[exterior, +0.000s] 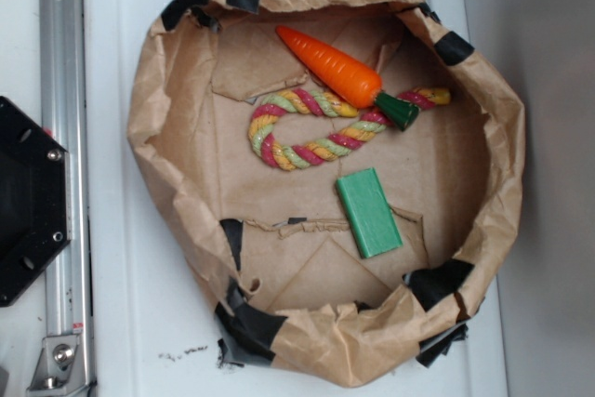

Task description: Grab the rock.

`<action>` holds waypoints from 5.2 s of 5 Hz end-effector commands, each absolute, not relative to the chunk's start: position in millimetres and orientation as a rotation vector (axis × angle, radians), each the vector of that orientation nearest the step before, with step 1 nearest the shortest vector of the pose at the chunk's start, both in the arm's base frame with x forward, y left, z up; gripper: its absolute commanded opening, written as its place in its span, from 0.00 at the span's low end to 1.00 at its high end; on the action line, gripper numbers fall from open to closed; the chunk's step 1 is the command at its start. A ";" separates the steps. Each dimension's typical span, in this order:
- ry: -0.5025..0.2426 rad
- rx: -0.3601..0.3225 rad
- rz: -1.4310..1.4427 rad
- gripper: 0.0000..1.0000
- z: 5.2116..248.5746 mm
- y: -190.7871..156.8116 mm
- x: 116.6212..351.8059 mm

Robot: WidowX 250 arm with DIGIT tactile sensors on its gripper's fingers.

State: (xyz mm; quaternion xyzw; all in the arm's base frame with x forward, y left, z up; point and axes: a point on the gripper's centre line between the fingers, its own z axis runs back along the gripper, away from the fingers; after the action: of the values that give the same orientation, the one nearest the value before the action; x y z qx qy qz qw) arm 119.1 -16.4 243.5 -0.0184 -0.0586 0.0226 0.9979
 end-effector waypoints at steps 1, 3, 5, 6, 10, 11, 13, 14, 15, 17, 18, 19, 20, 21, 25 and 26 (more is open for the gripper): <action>-0.117 -0.037 0.045 1.00 243.5 -16.4 119.1; -0.155 -0.086 0.353 1.00 206.9 3.7 218.1; 0.096 -0.273 0.853 1.00 158.1 36.5 241.5; 0.189 -0.320 1.013 1.00 148.5 36.9 232.4; 0.247 -0.429 1.273 1.00 76.3 -26.6 264.5; 0.245 -0.421 1.292 1.00 69.4 -20.5 275.6; 0.344 -0.403 1.347 1.00 40.5 -46.9 282.2; 0.443 -0.418 1.379 1.00 23.7 -71.2 282.3; 0.530 -0.421 1.395 1.00 21.3 -94.3 279.7; 0.547 -0.393 1.394 0.00 21.7 -99.6 272.6; 0.540 -0.410 1.381 0.00 31.5 -92.2 268.7; 0.464 -0.497 1.294 0.00 53.3 -68.8 268.0; 0.260 -0.457 1.212 0.00 94.4 -36.5 270.4; 0.143 -0.423 1.202 0.00 117.5 -8.1 269.1; 0.318 -0.383 1.185 1.00 59.7 -34.5 253.2; 0.372 -0.392 1.167 1.00 47.0 -52.5 249.0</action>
State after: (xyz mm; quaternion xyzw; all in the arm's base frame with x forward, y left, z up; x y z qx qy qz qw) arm 258.4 -47.1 40.0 -0.1752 0.1896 0.5515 0.7932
